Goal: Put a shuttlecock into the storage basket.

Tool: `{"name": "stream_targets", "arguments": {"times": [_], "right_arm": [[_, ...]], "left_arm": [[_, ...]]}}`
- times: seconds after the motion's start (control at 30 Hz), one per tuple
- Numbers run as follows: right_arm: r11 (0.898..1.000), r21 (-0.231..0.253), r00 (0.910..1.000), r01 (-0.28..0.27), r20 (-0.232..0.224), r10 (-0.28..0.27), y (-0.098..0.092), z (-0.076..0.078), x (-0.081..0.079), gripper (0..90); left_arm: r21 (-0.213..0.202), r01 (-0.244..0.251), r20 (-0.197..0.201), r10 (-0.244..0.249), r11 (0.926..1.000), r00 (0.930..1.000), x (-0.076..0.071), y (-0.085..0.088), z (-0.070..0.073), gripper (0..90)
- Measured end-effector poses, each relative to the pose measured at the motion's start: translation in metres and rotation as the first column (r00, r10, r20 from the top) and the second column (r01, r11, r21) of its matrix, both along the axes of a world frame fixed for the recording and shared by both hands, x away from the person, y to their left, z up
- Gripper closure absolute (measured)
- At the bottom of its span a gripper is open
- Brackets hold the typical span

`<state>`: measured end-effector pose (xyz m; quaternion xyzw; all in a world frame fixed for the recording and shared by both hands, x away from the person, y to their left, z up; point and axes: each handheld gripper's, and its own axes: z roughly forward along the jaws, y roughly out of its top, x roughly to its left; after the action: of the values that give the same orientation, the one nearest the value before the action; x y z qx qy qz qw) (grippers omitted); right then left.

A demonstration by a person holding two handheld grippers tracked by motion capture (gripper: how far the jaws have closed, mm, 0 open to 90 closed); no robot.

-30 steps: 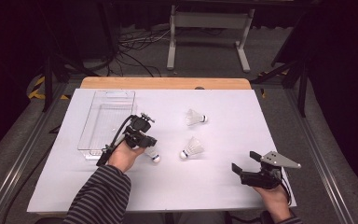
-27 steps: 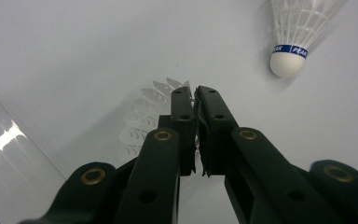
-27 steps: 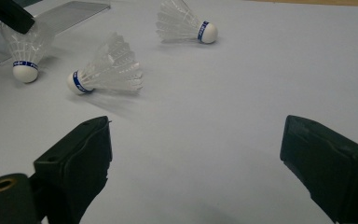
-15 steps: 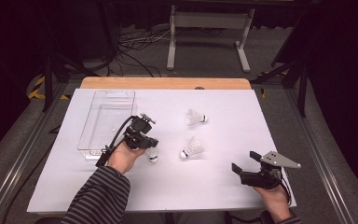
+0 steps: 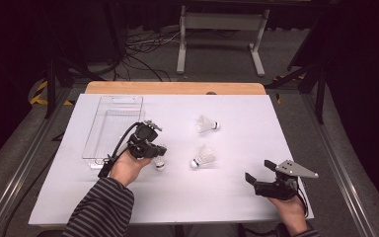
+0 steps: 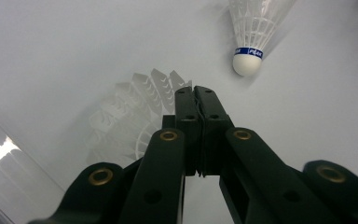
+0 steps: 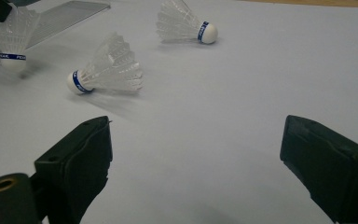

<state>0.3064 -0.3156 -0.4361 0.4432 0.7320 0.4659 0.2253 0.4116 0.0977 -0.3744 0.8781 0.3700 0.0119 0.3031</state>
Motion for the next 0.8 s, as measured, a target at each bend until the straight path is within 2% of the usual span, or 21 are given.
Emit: {"name": "stream_targets", "arguments": {"times": [0.8], "right_arm": [[1.000,-0.003,1.0000,-0.001,0.005,0.001,0.000,0.000,0.000,9.8]], "left_arm": [[-0.069,-0.024,0.048,0.028,0.9973,0.9984,-0.006,0.022,0.020,88.9]]}}
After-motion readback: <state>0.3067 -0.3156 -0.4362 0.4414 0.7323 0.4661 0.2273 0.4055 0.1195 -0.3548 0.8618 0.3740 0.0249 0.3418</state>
